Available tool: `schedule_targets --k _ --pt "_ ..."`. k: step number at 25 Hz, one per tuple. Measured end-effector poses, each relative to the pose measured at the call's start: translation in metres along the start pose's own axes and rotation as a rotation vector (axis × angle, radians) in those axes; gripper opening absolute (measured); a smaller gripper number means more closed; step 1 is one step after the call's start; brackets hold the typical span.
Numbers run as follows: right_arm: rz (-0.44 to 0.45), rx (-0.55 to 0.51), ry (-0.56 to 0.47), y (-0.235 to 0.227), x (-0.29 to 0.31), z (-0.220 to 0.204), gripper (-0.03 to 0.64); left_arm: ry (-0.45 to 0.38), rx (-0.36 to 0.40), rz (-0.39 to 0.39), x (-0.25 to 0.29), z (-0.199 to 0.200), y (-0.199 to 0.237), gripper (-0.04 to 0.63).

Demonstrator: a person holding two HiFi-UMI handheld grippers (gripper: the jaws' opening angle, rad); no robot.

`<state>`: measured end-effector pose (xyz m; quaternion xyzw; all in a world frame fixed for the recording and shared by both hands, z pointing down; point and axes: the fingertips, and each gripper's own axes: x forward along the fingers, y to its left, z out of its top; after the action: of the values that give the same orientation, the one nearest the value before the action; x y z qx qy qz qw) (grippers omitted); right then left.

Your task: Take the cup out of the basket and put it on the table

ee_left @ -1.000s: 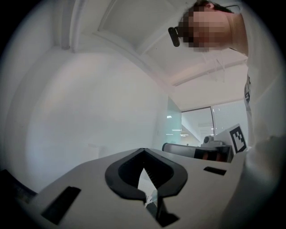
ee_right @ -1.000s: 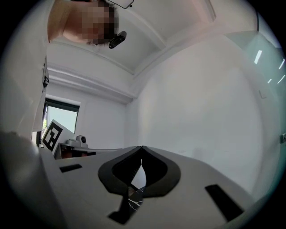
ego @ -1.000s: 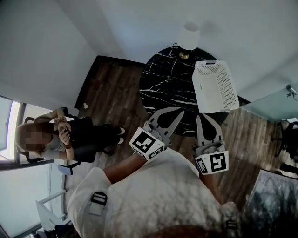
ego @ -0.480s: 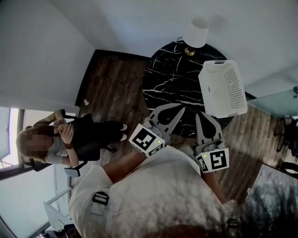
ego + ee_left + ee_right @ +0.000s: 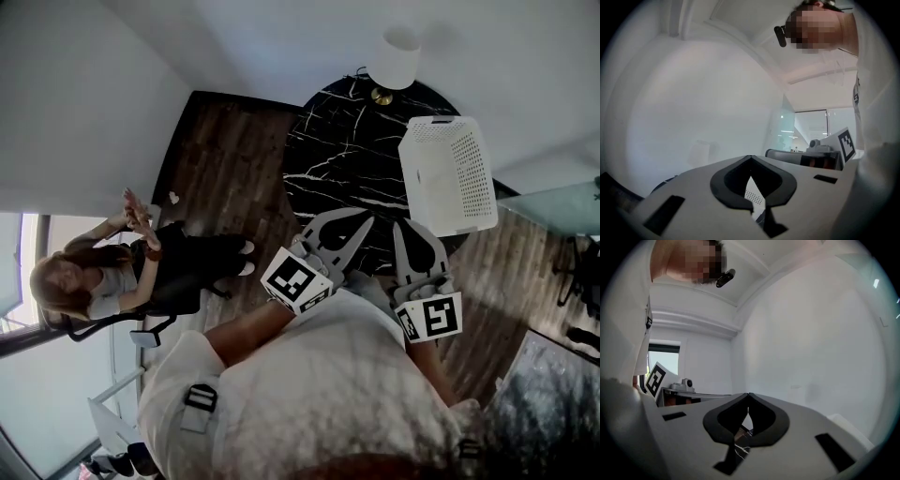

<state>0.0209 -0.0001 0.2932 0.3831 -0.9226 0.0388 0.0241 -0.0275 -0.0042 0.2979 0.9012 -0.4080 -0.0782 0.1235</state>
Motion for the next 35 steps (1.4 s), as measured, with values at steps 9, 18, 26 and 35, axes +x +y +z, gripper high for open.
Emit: schedule_targets --k 9,18,26,35 --pt "-0.059 0.012 -0.010 -0.064 -0.037 0.003 0.008 0.056 -0.001 -0.024 0.052 -0.017 -0.027 0.006" --pt "-0.126 0.050 -0.034 -0.115 -0.070 -0.004 0.008 0.086 0.015 -0.096 0.112 -0.031 -0.067 0.006" --pt "-0.142 0.024 0.005 -0.146 -0.069 -0.015 0.008 0.113 0.030 -0.113 0.141 -0.040 -0.069 0.006" --pt "-0.099 -0.008 0.076 -0.165 -0.054 -0.036 0.009 0.147 0.031 -0.105 0.161 -0.055 -0.056 0.006"
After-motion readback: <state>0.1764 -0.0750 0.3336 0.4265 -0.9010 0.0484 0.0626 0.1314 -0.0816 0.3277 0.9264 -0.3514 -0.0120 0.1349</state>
